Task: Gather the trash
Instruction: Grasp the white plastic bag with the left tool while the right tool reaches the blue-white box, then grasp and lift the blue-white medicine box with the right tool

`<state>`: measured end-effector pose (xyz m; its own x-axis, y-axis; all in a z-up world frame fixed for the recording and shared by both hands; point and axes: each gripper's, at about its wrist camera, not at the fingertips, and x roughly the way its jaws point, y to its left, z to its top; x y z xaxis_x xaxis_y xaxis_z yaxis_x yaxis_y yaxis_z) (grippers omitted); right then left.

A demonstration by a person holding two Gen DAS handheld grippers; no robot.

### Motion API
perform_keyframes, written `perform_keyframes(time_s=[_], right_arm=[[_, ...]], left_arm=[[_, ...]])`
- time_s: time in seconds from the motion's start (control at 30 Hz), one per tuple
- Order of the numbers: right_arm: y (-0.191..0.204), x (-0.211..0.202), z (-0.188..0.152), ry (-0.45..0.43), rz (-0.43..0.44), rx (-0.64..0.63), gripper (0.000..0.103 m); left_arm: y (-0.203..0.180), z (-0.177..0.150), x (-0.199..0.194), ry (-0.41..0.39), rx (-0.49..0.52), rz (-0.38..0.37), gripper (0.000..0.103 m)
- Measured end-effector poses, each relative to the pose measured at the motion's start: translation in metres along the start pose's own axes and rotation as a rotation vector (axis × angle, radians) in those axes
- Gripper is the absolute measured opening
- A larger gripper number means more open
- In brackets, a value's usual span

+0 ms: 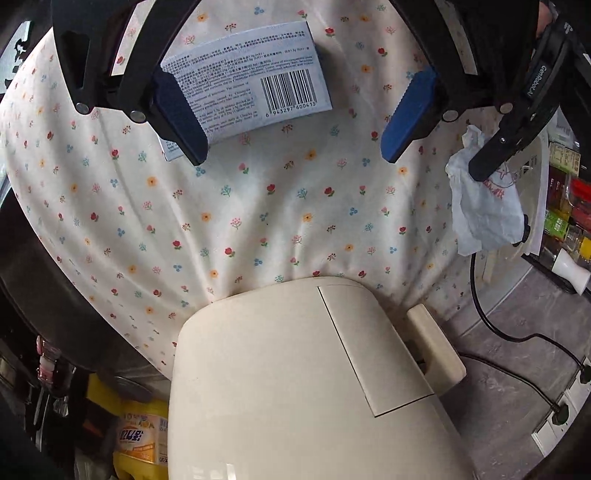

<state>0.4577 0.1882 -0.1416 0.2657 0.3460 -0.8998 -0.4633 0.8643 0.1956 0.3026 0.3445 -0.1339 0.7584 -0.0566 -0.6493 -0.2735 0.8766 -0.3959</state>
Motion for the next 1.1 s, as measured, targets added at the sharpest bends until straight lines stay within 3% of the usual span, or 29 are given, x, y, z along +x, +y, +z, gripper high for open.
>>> perform_keyframes(time_s=[0.13, 0.23, 0.47, 0.73, 1.0, 1.03, 1.07, 1.1], right_arm=[[-0.019, -0.019, -0.020, 0.039, 0.053, 0.063, 0.093], [-0.032, -0.026, -0.035, 0.056, 0.037, 0.066, 0.093], [-0.052, -0.005, -0.050, 0.148, 0.055, 0.165, 0.092], [-0.040, 0.016, -0.021, 0.131, 0.054, 0.139, 0.095], [-0.012, 0.040, 0.004, 0.126, -0.059, 0.000, 0.096], [-0.009, 0.041, 0.004, 0.128, -0.077, -0.021, 0.092], [-0.006, 0.041, 0.003, 0.122, -0.114, -0.043, 0.075], [-0.004, 0.038, 0.002, 0.106, -0.155, -0.060, 0.070]], left_arm=[[-0.007, 0.003, 0.004, -0.005, 0.007, -0.005, 0.009], [-0.011, 0.004, 0.010, -0.001, 0.006, -0.012, 0.009], [-0.018, 0.000, 0.024, 0.035, 0.023, -0.029, 0.009], [-0.012, -0.001, 0.027, 0.043, 0.014, -0.019, 0.009], [-0.002, 0.004, 0.016, -0.005, -0.027, 0.001, 0.009], [-0.002, 0.004, 0.015, -0.007, -0.028, 0.004, 0.009], [-0.002, 0.004, 0.013, -0.006, -0.029, 0.007, 0.009], [-0.004, 0.003, 0.012, -0.005, -0.030, 0.009, 0.009]])
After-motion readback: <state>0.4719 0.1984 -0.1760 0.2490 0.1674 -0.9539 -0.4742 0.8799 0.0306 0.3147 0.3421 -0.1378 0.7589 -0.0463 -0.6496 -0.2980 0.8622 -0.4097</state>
